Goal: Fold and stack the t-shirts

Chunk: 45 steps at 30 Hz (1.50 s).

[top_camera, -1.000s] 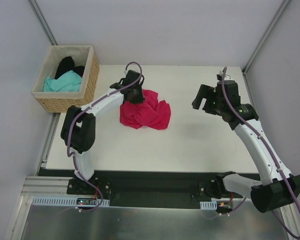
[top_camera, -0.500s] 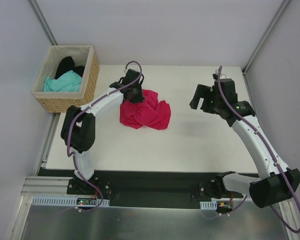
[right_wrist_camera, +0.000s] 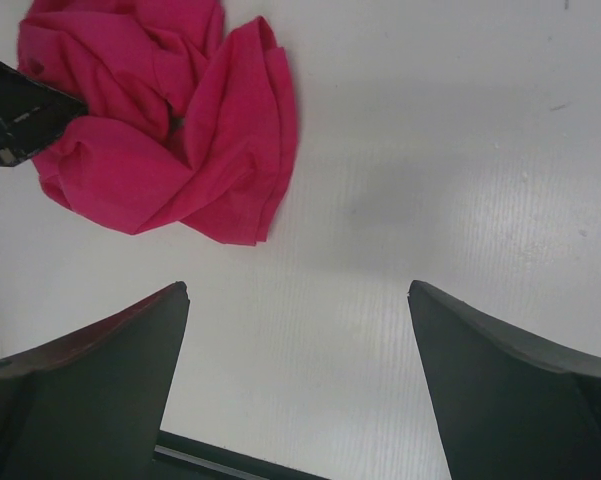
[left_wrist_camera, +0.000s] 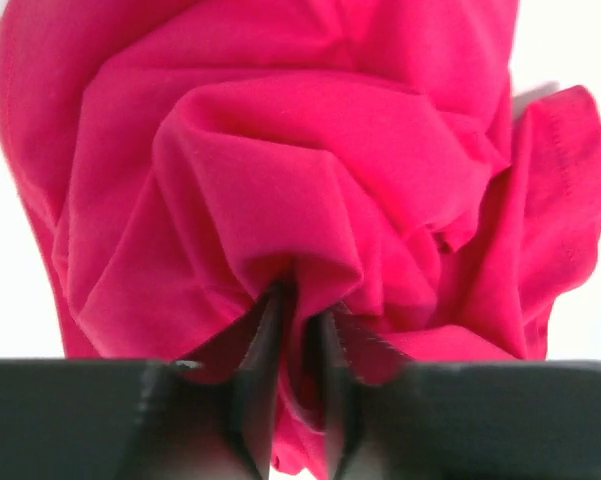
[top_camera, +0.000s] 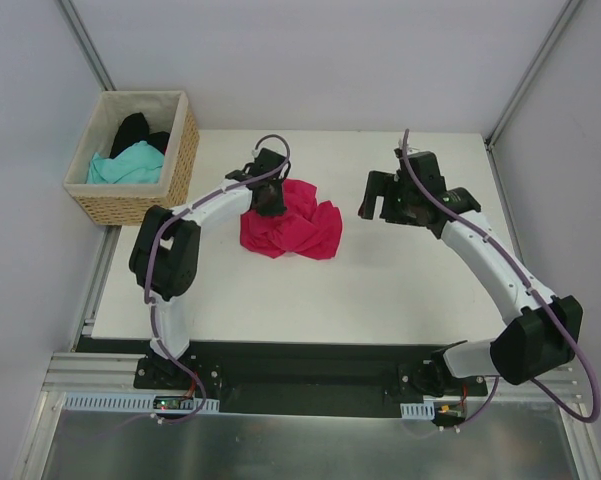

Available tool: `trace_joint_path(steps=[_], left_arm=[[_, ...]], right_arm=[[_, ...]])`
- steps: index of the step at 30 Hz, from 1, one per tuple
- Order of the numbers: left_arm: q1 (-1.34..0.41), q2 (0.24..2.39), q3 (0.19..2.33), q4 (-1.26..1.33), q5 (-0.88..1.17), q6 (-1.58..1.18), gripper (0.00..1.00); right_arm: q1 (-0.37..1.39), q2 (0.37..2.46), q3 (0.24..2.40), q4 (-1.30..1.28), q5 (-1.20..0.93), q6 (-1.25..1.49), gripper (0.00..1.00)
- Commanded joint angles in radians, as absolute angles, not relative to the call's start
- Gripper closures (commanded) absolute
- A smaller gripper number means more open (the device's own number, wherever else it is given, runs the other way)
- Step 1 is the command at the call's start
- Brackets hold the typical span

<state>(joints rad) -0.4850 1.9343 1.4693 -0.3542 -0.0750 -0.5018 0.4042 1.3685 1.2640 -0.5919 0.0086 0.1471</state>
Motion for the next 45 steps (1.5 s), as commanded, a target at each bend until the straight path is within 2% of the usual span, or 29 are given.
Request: trace_joint_path(steps=[1,2,5,6,7,11,15,18,23,32,39,45], left_arm=[[-0.491,1.837,1.465,-0.403,-0.123,-0.443,0.65],[-0.489,1.812,1.468,-0.416,-0.127,-0.422,0.41],[-0.473,1.708,1.477,-0.477,-0.137,-0.402,0.22],[-0.463,1.678,1.471,-0.489,-0.121,-0.403,0.13],[-0.433,1.620,1.463,-0.501,-0.100,-0.410,0.11],[-0.335,1.479,1.357,-0.543,0.050,-0.445,0.11],[-0.236,1.324,1.194,-0.543,0.110,-0.491,0.07],[-0.178,1.276,1.088,-0.540,0.141,-0.522,0.06],[-0.158,1.262,1.026,-0.535,0.181,-0.563,0.06],[-0.158,1.307,1.035,-0.503,0.279,-0.577,0.08],[-0.158,1.319,0.997,-0.416,0.264,-0.607,0.13],[-0.158,1.330,0.957,-0.292,0.212,-0.638,0.18]], right_arm=[[0.446,1.364,1.282,-0.476,-0.074,0.109,0.04],[0.475,1.370,1.287,-0.466,-0.043,0.092,0.04],[0.524,1.396,1.324,-0.443,0.064,0.046,0.04],[0.532,1.410,1.345,-0.419,0.075,0.035,0.04],[0.540,1.422,1.356,-0.410,0.093,0.032,0.04],[0.552,1.486,1.448,-0.386,0.074,0.106,0.04],[0.552,1.535,1.531,-0.382,0.120,0.213,0.04],[0.551,1.568,1.562,-0.399,0.074,0.230,0.04],[0.548,1.548,1.516,-0.385,0.040,0.253,0.04],[0.548,1.497,1.399,-0.384,0.021,0.213,0.04],[0.552,1.672,1.436,-0.237,0.020,0.388,0.04],[0.555,1.954,1.659,-0.202,0.069,0.503,0.01]])
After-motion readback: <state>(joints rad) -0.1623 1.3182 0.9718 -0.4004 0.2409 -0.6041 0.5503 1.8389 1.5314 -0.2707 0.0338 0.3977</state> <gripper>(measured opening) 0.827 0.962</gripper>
